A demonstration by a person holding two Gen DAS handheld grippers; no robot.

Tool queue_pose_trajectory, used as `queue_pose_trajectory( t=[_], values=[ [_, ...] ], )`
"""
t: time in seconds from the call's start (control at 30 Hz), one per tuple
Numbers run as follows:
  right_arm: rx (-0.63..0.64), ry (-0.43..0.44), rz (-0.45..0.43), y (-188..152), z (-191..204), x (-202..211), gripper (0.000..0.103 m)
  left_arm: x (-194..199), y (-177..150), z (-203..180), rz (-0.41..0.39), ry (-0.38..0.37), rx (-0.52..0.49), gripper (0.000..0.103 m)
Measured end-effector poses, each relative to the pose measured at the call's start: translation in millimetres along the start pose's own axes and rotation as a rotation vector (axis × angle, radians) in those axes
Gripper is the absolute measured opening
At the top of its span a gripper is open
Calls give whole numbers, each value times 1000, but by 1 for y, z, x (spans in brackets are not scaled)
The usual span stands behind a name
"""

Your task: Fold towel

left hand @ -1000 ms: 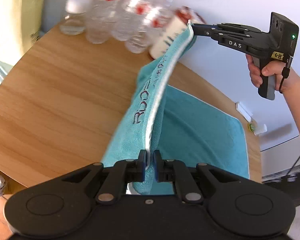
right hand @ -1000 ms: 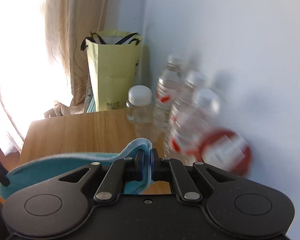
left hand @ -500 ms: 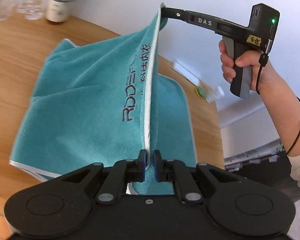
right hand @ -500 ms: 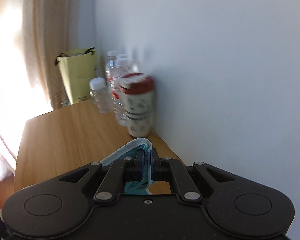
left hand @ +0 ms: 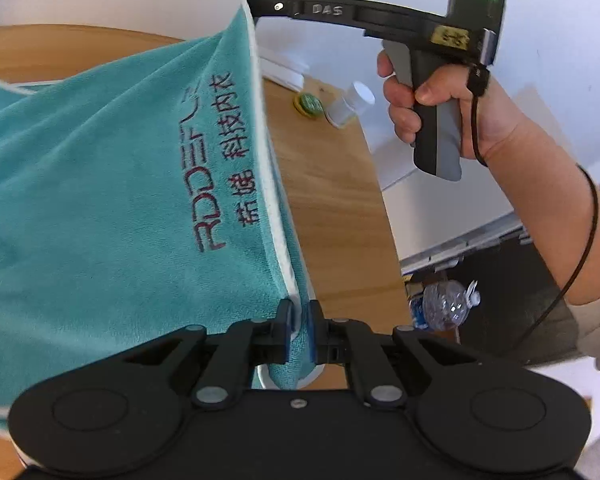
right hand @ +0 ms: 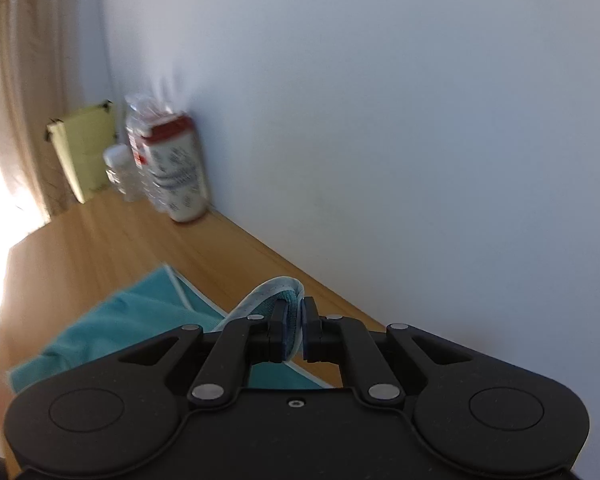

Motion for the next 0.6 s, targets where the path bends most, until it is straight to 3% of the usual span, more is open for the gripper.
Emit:
queue_pose_trajectory(
  t=[0.3,0.43,0.5,0.53,0.6],
  values=[
    [1,-126,174,-50,-19,-61,8,-63,-9,-8,111,31,-33,7],
    [-7,-130,221,-58,-21,-60,8,-70,-13,-9,124,57,-51,8],
    [-31,-125,218,-55,-20,-56,18,-62,-11,-4,98,76,-54,10],
    [-40,-124,216,-53,-20,-54,28,-54,-9,1,74,102,-54,13],
    [-23,-123,207,-49,-16,-51,31,-38,-8,11,31,149,-52,19]
  ],
)
Point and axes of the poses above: each gripper's, at about its wrist camera, not at the fingertips, and x roughly against the way its jaws point, z to its left, y to its top, the point moved 9 cm from there along -x, roughly the way its jaws point, and after that the axes turned 8 degrees about z, right-handed, at the moved point
